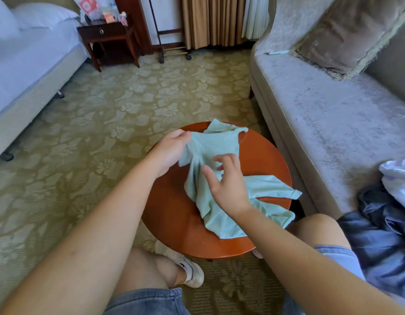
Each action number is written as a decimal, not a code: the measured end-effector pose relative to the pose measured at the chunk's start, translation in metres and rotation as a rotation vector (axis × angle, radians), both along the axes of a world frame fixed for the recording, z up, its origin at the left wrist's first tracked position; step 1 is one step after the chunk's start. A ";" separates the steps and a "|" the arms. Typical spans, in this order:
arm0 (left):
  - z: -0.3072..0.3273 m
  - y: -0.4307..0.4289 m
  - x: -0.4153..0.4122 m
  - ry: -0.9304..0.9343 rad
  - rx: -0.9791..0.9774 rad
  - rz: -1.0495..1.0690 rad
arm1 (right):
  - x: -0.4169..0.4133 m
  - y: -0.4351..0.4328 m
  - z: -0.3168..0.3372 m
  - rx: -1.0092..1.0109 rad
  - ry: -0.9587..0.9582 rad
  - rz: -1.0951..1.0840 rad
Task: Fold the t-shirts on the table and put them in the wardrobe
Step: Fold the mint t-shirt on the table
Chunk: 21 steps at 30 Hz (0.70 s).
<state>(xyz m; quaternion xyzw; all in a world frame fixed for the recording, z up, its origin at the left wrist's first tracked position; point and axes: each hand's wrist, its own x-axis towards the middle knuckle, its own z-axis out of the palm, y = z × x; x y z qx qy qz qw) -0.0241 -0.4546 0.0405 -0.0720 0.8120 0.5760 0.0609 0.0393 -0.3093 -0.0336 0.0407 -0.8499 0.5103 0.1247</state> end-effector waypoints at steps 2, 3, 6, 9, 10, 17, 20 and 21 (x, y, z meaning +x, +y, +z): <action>0.019 0.008 0.010 -0.027 0.102 -0.035 | 0.008 -0.002 0.016 -0.059 0.020 0.005; 0.026 0.011 0.015 -0.035 0.111 -0.051 | 0.012 -0.003 0.022 -0.067 0.026 0.012; 0.036 0.017 0.029 0.001 0.027 -0.077 | 0.020 0.000 0.035 -0.040 0.003 0.003; 0.042 0.025 0.039 0.037 -0.051 -0.066 | 0.025 0.007 0.038 -0.037 0.018 -0.018; 0.045 0.028 0.043 0.042 -0.051 -0.047 | 0.027 0.010 0.039 -0.054 0.029 -0.021; 0.046 0.046 0.071 0.068 -0.183 -0.077 | 0.033 0.030 0.052 -0.223 -0.082 -0.006; 0.037 0.053 0.085 0.060 -0.219 -0.136 | 0.032 0.040 0.053 -0.300 -0.134 -0.006; 0.034 0.054 0.089 0.061 -0.204 -0.141 | 0.031 0.042 0.053 -0.313 -0.141 -0.005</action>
